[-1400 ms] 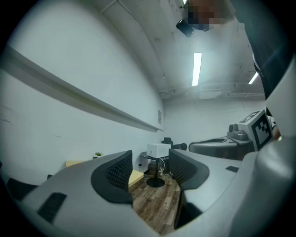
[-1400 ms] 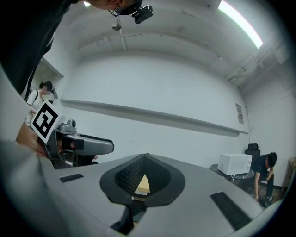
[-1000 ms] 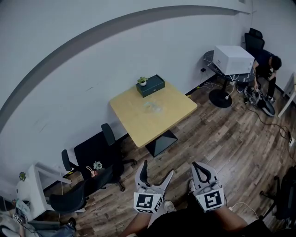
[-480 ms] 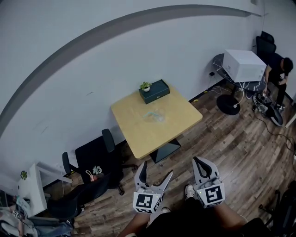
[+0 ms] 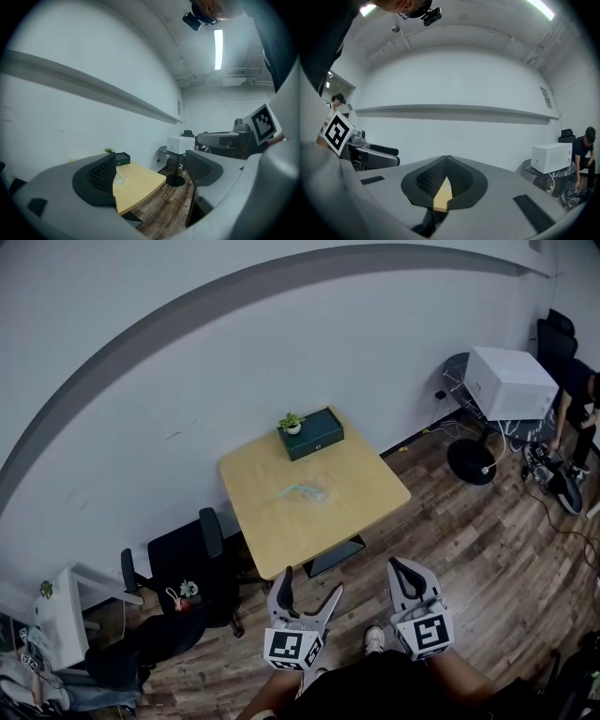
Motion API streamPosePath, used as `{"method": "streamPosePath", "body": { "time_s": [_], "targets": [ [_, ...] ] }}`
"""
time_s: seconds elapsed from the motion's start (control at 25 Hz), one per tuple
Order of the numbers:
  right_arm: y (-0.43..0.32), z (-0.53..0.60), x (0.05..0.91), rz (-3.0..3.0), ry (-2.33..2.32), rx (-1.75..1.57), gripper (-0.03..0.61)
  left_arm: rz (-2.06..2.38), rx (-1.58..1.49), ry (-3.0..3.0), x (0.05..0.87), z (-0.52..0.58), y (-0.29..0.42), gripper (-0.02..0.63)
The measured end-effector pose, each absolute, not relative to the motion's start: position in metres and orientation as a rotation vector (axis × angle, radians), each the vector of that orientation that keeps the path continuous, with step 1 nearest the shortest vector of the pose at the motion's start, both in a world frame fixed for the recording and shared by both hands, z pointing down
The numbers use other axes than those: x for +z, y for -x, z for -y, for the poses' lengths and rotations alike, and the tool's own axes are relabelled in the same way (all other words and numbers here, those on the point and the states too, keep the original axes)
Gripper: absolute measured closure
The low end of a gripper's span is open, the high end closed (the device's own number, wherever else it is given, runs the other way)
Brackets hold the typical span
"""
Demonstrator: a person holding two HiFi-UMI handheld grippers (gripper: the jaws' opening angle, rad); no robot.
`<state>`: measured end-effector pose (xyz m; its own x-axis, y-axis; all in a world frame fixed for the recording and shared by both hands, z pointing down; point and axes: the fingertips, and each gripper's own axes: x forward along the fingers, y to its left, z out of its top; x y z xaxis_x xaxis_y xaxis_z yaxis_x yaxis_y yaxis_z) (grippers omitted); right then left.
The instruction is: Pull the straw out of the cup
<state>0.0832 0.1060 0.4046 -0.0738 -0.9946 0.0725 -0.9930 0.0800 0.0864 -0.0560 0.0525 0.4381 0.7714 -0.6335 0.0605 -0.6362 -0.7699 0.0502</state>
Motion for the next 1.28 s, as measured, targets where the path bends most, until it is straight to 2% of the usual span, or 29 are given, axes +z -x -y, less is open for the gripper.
{"method": "streamPosePath", "body": {
  "time_s": [0.32,0.96,1.28],
  "targets": [
    [-0.108,-0.065,0.396,2.360,-1.936,-0.102,0.560,1.147,0.072,-2.820,0.447,-0.029,0.034,0.149],
    [-0.120,0.029,0.392,2.409,-1.782,-0.259,0.560,1.241,0.076,-2.591,0.490,0.039,0.046,0.149],
    [-0.112,0.106,0.405,2.439,-1.722,-0.175,0.560,1.192,0.053,-2.511,0.511,0.095,0.033,0.150]
  ]
}}
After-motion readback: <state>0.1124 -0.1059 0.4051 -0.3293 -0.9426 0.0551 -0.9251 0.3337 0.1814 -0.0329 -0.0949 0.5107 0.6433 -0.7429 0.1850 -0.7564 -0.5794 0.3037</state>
